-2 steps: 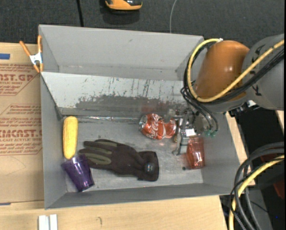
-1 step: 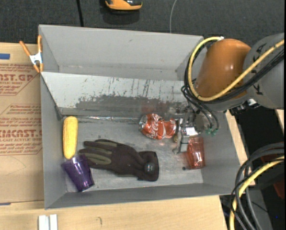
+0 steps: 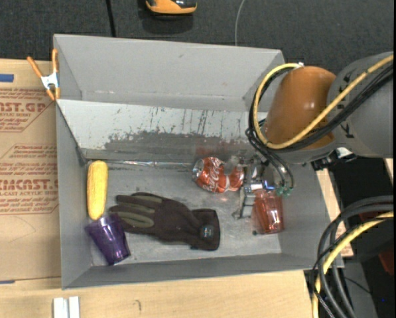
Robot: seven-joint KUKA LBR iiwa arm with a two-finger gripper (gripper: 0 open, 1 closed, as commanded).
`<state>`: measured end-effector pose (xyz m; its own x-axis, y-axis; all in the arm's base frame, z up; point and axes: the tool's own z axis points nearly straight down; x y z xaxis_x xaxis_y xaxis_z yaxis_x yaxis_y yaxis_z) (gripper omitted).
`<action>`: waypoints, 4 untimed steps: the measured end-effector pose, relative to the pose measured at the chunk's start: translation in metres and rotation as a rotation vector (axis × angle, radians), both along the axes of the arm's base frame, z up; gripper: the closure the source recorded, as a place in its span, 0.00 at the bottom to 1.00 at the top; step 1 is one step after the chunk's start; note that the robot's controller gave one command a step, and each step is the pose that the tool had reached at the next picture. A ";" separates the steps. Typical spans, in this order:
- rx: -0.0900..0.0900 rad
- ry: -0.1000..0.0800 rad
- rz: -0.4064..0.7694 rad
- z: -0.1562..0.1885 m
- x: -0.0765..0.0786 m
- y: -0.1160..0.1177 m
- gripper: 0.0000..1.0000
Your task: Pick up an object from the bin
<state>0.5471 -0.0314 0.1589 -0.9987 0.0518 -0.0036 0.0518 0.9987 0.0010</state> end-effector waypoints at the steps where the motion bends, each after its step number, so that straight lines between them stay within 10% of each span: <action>1: 0.000 0.000 -0.043 -0.034 0.011 0.007 0.00; 2: -0.001 0.003 0.038 -0.050 0.002 0.006 1.00; 4: -0.001 0.003 0.050 -0.041 -0.006 0.037 1.00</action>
Offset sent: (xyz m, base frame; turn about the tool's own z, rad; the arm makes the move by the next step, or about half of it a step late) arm 0.0019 0.0056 -0.0493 -0.0374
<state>0.5413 0.0052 0.1176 -1.0000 0.0021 -0.0001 0.0021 1.0000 0.0002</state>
